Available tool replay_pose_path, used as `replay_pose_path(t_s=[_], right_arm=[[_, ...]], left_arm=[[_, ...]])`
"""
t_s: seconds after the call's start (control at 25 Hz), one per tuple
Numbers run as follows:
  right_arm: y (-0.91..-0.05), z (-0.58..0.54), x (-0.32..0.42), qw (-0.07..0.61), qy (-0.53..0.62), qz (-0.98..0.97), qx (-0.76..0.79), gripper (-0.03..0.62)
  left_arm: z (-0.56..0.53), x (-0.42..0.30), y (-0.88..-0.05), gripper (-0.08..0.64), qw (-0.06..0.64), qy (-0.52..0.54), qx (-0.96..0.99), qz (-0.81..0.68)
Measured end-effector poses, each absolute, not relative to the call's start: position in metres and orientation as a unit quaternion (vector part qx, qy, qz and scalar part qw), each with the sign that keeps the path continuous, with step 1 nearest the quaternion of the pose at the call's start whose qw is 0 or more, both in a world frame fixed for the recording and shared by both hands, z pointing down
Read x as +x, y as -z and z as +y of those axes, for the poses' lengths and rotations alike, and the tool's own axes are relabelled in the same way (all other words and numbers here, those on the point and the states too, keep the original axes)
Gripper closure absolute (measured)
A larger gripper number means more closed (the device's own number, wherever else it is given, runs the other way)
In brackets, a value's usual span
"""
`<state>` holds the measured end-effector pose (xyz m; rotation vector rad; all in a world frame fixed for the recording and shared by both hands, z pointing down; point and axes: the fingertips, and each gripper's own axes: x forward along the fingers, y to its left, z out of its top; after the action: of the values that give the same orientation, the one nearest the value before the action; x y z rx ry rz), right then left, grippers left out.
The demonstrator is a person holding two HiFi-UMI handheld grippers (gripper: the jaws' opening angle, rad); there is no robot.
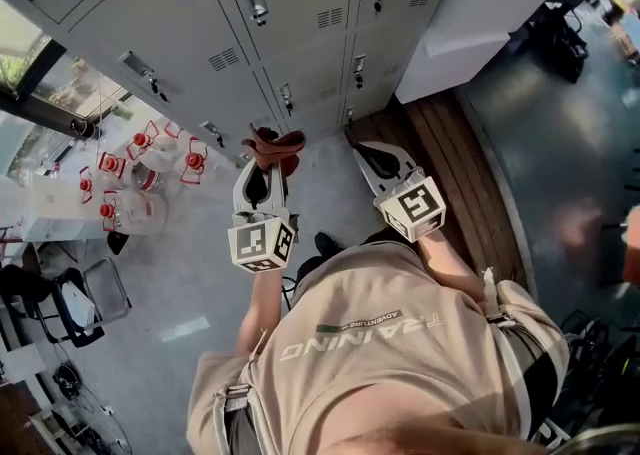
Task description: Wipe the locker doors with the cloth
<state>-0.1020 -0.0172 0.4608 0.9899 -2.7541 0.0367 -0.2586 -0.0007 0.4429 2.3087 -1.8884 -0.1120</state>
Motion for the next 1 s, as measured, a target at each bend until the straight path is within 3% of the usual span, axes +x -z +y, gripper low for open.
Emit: replay_pose_path(t_s=[0.52, 1.0], right_arm=[[-0.468, -0.103, -0.135, 0.109, -0.021, -0.942, 0.317, 0.578], [-0.424, -0.208, -0.139, 0.065, 0.017, -0.967, 0.245, 0.578]], left_arm=[[-0.09, -0.278, -0.457, 0.472, 0.071, 0.008, 0.769, -0.635], [-0.193, -0.253, -0.399, 0.472, -0.067, -0.124, 0.725, -0.674]])
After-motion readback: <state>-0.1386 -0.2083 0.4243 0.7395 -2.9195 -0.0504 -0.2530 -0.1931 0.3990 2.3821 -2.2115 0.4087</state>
